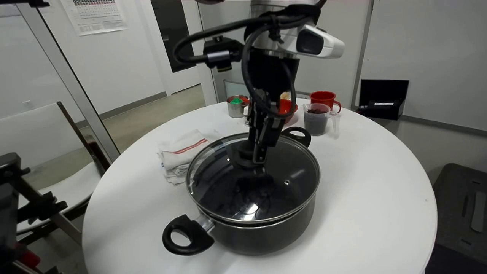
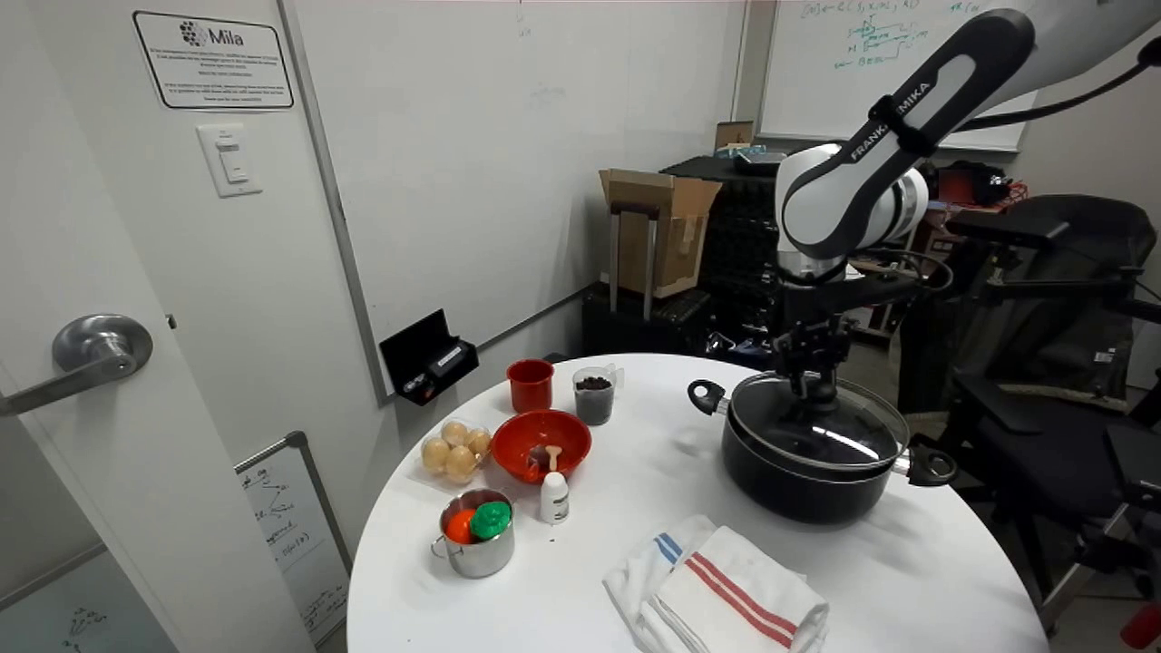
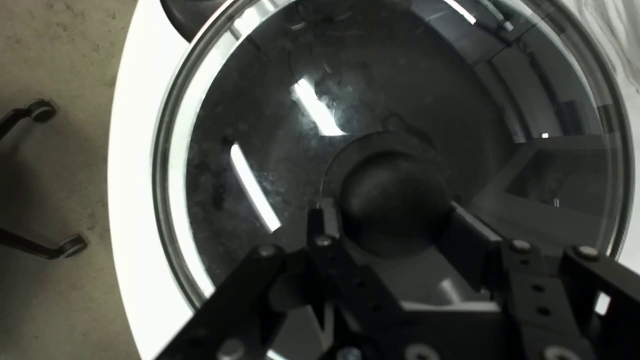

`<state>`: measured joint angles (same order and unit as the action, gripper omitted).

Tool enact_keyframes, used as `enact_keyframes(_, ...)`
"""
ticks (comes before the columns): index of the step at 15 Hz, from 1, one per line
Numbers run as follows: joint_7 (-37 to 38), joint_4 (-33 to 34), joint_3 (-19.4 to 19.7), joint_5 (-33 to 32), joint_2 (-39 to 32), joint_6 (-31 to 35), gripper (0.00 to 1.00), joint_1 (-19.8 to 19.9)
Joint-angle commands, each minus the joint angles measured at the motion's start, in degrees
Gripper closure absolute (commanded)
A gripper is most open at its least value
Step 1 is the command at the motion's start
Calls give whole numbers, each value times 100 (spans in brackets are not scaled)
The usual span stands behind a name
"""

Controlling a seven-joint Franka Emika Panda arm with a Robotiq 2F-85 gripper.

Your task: Put the lid on the black pot

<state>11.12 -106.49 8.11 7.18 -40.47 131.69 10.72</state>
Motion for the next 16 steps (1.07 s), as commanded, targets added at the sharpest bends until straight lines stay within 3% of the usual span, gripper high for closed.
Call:
enact_keyframes(1, 115, 99, 61, -13, -36, -39, 75, -96)
enact_keyframes(16, 97, 218, 42, 4, -171, -70, 75, -113)
